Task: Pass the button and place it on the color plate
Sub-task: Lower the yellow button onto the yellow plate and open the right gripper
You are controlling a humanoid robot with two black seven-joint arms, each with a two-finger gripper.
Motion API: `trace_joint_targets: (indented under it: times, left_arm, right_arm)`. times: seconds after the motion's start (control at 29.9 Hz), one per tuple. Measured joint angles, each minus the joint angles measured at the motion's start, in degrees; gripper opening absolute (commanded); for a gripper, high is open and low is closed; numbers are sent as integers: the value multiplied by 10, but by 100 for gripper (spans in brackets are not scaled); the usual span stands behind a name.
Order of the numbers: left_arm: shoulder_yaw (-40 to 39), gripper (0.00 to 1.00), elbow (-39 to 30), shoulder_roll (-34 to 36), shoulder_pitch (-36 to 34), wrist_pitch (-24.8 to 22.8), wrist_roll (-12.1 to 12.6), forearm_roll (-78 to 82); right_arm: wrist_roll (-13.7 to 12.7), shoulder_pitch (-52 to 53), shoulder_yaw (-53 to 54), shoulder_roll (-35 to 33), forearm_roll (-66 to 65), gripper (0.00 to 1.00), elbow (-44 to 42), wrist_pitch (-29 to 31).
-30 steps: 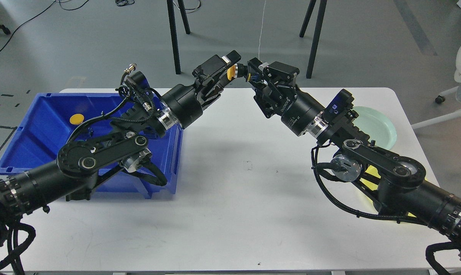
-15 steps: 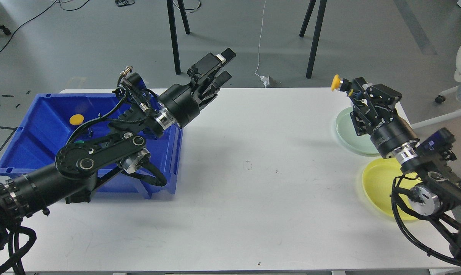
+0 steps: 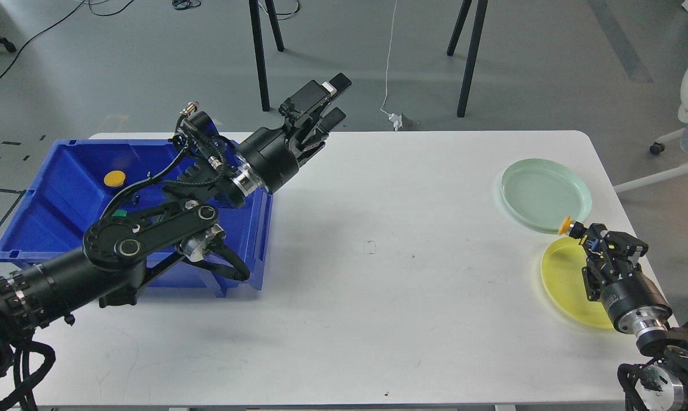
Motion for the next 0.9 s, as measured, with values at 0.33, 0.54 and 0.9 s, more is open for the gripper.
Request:
trace_joint_targets:
  times: [0.33,0.54,0.9]
  left_arm:
    - [-2,87,-1,0,5,0,0,0]
    - [-2,87,-1,0,6,0,0,0]
    - [-2,87,-1,0,6,-1,0,0]
  right_arm:
    - [0,-41,0,3,40,9,0,14]
    - [0,-47,2,4,41,24,-1,15]
    - [0,-58,19,6,64,19,14,38]
